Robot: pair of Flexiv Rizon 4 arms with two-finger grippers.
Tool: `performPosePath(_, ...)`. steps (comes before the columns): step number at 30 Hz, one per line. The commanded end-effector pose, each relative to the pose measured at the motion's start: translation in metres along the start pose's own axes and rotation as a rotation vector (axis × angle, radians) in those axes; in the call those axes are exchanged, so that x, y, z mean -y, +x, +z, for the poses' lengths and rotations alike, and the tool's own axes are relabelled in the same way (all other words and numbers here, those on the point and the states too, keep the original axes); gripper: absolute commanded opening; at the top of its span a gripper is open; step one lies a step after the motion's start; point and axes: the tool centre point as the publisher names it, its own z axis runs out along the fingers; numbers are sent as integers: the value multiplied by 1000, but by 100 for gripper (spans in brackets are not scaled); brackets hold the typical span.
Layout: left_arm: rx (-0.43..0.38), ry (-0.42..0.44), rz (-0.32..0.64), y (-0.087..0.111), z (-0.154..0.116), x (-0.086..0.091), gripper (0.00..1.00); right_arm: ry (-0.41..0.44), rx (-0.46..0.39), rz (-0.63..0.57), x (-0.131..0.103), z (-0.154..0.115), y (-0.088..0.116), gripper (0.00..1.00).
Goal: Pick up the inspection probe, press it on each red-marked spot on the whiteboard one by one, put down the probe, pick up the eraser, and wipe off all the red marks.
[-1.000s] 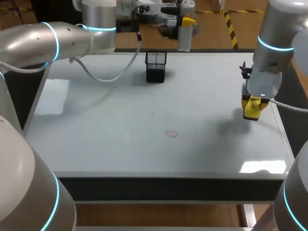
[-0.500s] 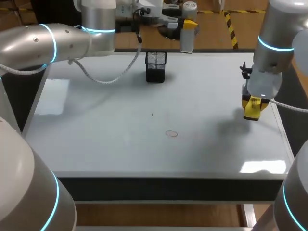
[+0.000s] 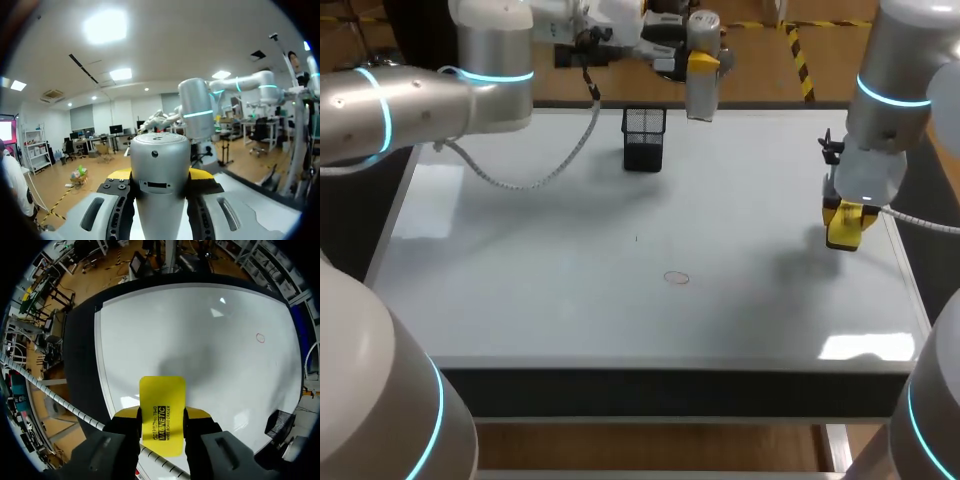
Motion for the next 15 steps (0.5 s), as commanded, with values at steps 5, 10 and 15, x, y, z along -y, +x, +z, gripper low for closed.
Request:
performPosePath(5,50,6,-11,70,-7,5,0,1,-3,-2,1,0,0,0)
performPosePath(10,33,21,-40,98,-10,-1,0,1,-3,-2,1,0,0,0)
performPosePath(15,19,25,-58,132,-13,-8,0,1,-3,-2,1,0,0,0)
